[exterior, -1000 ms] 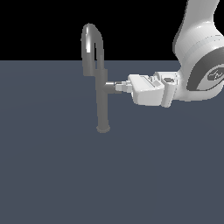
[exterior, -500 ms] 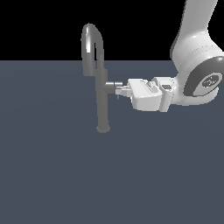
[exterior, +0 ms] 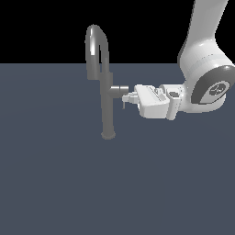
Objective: Turn on the faucet by rotating a designated handle.
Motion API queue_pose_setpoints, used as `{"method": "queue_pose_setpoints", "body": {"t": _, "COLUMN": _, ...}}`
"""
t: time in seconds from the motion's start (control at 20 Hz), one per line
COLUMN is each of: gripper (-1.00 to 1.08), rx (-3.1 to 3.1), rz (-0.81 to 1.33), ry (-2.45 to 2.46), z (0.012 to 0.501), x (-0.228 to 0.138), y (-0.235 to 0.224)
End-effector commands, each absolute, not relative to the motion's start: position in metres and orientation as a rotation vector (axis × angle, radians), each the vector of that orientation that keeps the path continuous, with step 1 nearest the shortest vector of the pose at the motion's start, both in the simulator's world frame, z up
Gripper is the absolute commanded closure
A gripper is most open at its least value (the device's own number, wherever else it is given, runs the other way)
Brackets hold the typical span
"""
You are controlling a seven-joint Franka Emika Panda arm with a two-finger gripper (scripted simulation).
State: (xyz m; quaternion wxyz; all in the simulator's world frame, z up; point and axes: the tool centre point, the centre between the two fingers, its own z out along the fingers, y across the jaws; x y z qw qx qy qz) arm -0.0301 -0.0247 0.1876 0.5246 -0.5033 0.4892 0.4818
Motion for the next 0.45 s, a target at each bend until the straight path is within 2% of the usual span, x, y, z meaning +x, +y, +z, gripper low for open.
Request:
{"method": "queue_pose_setpoints", "body": {"t": 0.0, "gripper": 1.08, "rx": -1.193, "rz": 1.16, "ry": 1.199, "z": 0.166, "x": -0.023, "y": -0.021}}
{"method": "queue_pose_setpoints", "body": {"t": 0.4, "gripper": 1.08, "rx": -1.177, "rz": 1.176, "ry": 1.229, "z": 0.137, "x": -0.012, "y": -0.022}}
